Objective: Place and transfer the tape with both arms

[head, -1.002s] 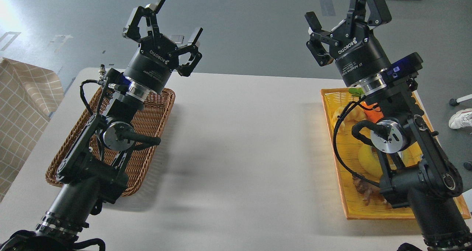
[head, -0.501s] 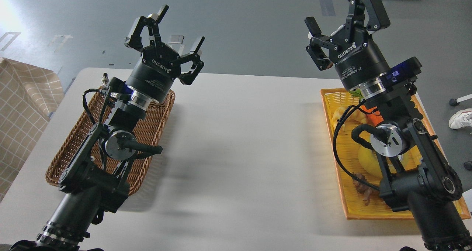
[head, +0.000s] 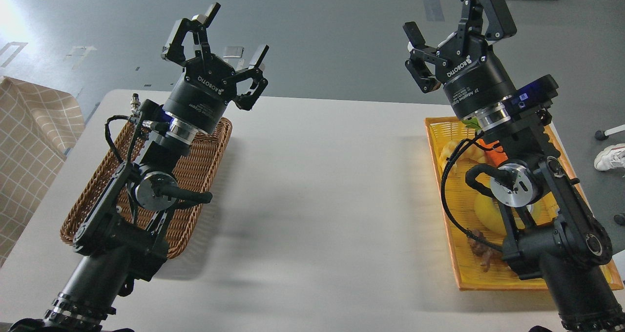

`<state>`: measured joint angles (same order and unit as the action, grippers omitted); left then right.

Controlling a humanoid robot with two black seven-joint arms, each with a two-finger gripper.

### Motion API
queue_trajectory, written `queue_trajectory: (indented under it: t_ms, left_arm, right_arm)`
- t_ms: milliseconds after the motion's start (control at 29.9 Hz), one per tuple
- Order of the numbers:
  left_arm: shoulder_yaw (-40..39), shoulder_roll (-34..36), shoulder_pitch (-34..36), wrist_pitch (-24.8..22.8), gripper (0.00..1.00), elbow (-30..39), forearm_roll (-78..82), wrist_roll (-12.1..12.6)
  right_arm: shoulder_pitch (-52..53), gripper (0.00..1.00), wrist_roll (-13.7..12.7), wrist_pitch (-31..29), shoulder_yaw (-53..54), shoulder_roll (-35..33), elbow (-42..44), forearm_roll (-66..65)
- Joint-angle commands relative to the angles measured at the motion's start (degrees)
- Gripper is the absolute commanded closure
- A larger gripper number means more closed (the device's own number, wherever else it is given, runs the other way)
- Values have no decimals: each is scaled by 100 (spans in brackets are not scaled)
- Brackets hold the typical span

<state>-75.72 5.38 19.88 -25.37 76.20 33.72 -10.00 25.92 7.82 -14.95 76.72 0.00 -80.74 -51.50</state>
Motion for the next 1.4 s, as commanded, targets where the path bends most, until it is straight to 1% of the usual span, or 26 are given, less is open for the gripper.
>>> queue_trajectory:
  t_ms: [0, 100, 200, 301, 768, 935, 1002, 1136, 1269, 1370]
  left_arm:
    - [5, 15, 7, 32, 2, -9, 3, 25]
    - [5, 15, 16, 32, 2, 0, 3, 42]
    - [14, 15, 33, 102, 2, 0, 12, 139]
    - [14, 15, 60, 164, 2, 0, 12, 165]
    - [40, -20, 34, 164, 2, 18, 12, 165]
    - [5, 103, 95, 182, 2, 70, 12, 148]
    - [5, 287, 174, 182, 2, 88, 3, 148]
    - [-4, 270, 201, 182, 2, 106, 3, 148]
    - [-13, 349, 122, 235, 2, 483, -6, 130]
    - [-21, 367, 121, 226, 2, 501, -15, 139]
  right_arm:
    - [9, 0, 0, -8, 1, 0, -38, 0]
    - [18, 0, 0, -16, 1, 0, -56, 0]
    - [9, 0, 0, -17, 1, 0, -56, 0]
    - [9, 0, 0, -17, 1, 0, -56, 0]
    - [-8, 0, 0, -25, 1, 0, -56, 0]
    - [-17, 0, 26, -17, 44, 0, -47, 17]
    - [26, 0, 26, -25, 89, 0, -47, 17]
    - [27, 0, 26, -52, 89, 0, -65, 26]
    - [-26, 0, -18, -78, 97, 0, -74, 79]
    - [-17, 0, -9, -139, 115, 0, -82, 79]
